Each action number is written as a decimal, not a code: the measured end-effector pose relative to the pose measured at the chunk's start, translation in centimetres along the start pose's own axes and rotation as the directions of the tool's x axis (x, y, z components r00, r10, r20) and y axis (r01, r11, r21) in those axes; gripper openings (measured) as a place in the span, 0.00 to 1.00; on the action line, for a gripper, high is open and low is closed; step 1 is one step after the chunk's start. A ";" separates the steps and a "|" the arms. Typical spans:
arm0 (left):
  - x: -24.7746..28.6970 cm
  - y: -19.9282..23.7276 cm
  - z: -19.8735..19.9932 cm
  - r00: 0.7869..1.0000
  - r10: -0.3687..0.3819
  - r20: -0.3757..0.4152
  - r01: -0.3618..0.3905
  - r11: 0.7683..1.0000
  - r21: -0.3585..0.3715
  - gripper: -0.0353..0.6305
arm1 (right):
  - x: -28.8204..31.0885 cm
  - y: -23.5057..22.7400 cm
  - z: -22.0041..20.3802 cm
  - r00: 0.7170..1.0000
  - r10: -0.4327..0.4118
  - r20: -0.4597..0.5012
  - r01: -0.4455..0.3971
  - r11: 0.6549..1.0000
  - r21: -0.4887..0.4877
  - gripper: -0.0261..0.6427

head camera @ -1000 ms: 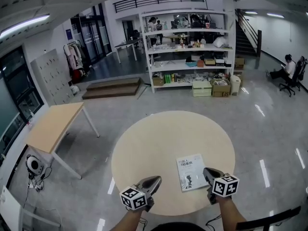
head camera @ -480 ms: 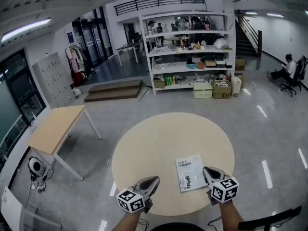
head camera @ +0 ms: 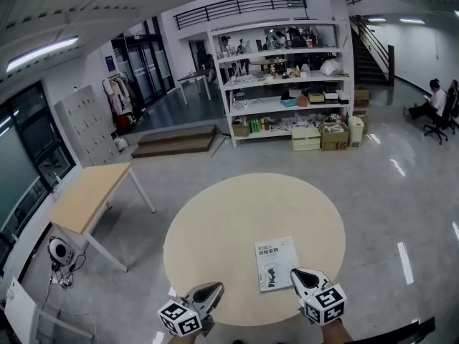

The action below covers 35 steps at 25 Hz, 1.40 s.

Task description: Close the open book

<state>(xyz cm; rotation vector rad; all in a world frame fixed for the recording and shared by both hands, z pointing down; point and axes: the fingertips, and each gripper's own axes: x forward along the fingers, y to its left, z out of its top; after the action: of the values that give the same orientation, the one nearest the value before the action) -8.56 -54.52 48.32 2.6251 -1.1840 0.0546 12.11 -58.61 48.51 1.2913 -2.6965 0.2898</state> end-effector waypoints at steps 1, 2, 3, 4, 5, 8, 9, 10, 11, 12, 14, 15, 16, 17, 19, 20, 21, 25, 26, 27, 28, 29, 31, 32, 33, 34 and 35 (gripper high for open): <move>-0.3 -0.6 -0.1 1.000 0.004 0.003 -0.004 1.000 0.000 0.05 | -0.4 0.1 -0.3 1.000 0.001 0.002 -0.001 1.000 0.003 0.04; -0.5 -1.2 -0.2 1.000 0.003 0.008 -0.003 1.000 0.003 0.05 | -0.7 0.1 -0.5 1.000 -0.002 0.005 0.002 1.000 0.008 0.04; -0.6 -2.0 -0.2 1.000 -0.003 0.013 0.003 1.000 0.010 0.05 | -1.0 0.1 -0.7 1.000 -0.004 0.006 0.004 1.000 0.009 0.04; -0.9 -2.8 -0.2 1.000 -0.012 0.016 0.011 1.000 0.020 0.05 | -1.4 0.4 -0.8 1.000 -0.002 0.005 0.002 1.000 0.007 0.04; -1.4 -3.6 -0.4 1.000 -0.021 0.017 0.020 0.999 0.033 0.05 | -1.8 0.9 -0.8 1.000 0.002 0.003 -0.002 1.000 0.000 0.04; -4.3 -5.5 -0.9 0.999 -0.029 0.020 0.027 0.997 0.079 0.05 | -3.8 3.9 -0.4 1.000 0.005 0.003 -0.005 0.999 -0.033 0.04; -5.5 -6.0 -1.0 0.999 -0.030 0.023 0.028 0.996 0.081 0.05 | -4.5 5.1 -0.1 1.000 0.003 0.008 -0.002 0.999 -0.042 0.04; -6.8 -6.5 -1.2 0.999 -0.034 0.026 0.032 0.997 0.075 0.05 | -5.2 6.5 0.1 1.000 0.001 0.015 -0.001 0.999 -0.048 0.04; -8.3 -7.2 -1.5 0.999 -0.040 0.028 0.038 0.997 0.065 0.05 | -6.0 8.1 0.2 1.000 0.000 0.023 0.001 0.999 -0.052 0.04; -9.9 -7.9 -1.7 0.999 -0.047 0.028 0.045 0.997 0.056 0.05 | -6.7 9.7 0.2 1.000 -0.002 0.031 0.004 0.998 -0.056 0.04; -13.2 -9.1 -2.7 0.997 -0.067 0.028 0.065 0.996 0.055 0.05 | -8.3 13.4 -0.3 0.999 -0.006 0.045 0.009 0.999 -0.054 0.04; -15.0 -9.6 -3.3 0.996 -0.079 0.029 0.077 0.995 0.060 0.05 | -9.1 15.4 -0.7 0.999 -0.004 0.051 0.006 0.999 -0.048 0.04; -16.9 -10.0 -4.0 0.995 -0.090 0.030 0.088 0.994 0.063 0.05 | -9.9 17.5 -1.2 0.998 0.001 0.055 0.001 0.999 -0.040 0.04; -18.7 -10.5 -4.6 0.994 -0.101 0.033 0.099 0.993 0.064 0.05 | -10.8 19.4 -1.8 0.998 0.003 0.058 -0.002 1.000 -0.030 0.04; -22.1 -11.7 -5.8 0.991 -0.124 0.045 0.122 0.991 0.056 0.05 | -12.8 22.8 -3.0 0.999 -0.006 0.051 0.006 1.000 -0.011 0.04; -23.6 -12.4 -6.2 0.990 -0.134 0.050 0.132 0.990 0.049 0.05 | -13.9 24.3 -3.6 0.999 -0.013 0.042 0.013 1.000 0.000 0.04; -25.2 -13.0 -6.7 0.989 -0.140 0.053 0.138 0.990 0.040 0.05 | -15.1 25.9 -4.2 0.999 -0.017 0.031 0.017 1.000 0.010 0.04; -30.5 -15.6 -7.3 0.987 -0.148 0.067 0.147 0.989 0.016 0.05 | -20.2 31.2 -5.1 0.999 -0.034 0.015 0.034 0.999 0.012 0.04; -31.5 -16.5 -7.1 0.986 -0.150 0.076 0.149 0.989 0.018 0.05 | -21.7 32.1 -5.1 0.999 -0.038 0.019 0.037 0.999 0.015 0.04; -32.5 -17.5 -7.0 0.985 -0.150 0.084 0.149 0.989 0.020 0.05 | -23.2 32.9 -5.0 0.999 -0.041 0.024 0.041 0.999 0.017 0.04; -33.4 -18.5 -6.9 0.984 -0.150 0.091 0.148 0.989 0.025 0.05 | -24.6 33.5 -4.9 0.998 -0.046 0.029 0.046 0.999 0.015 0.04; -34.3 -19.4 -6.9 0.984 -0.151 0.096 0.148 0.988 0.034 0.05 | -25.9 34.1 -4.9 0.998 -0.052 0.036 0.052 0.999 0.011 0.04; -35.7 -21.1 -8.0 0.983 -0.158 0.098 0.152 0.986 0.071 0.05 | -28.5 35.0 -5.0 0.997 -0.062 0.056 0.061 0.998 0.009 0.04; -36.2 -22.0 -8.7 0.982 -0.161 0.098 0.153 0.984 0.087 0.05 | -29.8 35.4 -5.1 0.996 -0.065 0.067 0.064 0.998 0.011 0.04; -36.9 -23.2 -9.3 0.982 -0.162 0.098 0.152 0.984 0.098 0.05 | -31.2 35.8 -5.4 0.995 -0.067 0.077 0.067 0.998 0.009 0.04; -37.6 -24.5 -9.7 0.982 -0.160 0.099 0.150 0.983 0.103 0.05 | -32.6 36.2 -5.7 0.994 -0.069 0.086 0.069 0.998 0.003 0.04; -38.5 -26.0 -10.0 0.982 -0.157 0.100 0.147 0.984 0.104 0.05 | -34.3 36.9 -6.1 0.994 -0.066 0.092 0.068 0.998 -0.009 0.04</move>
<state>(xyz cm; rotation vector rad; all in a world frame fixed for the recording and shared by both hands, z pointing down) -14.24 -7.34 46.86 2.8275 -1.0335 -0.0619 4.87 -8.71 43.21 1.4220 -2.7181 0.2110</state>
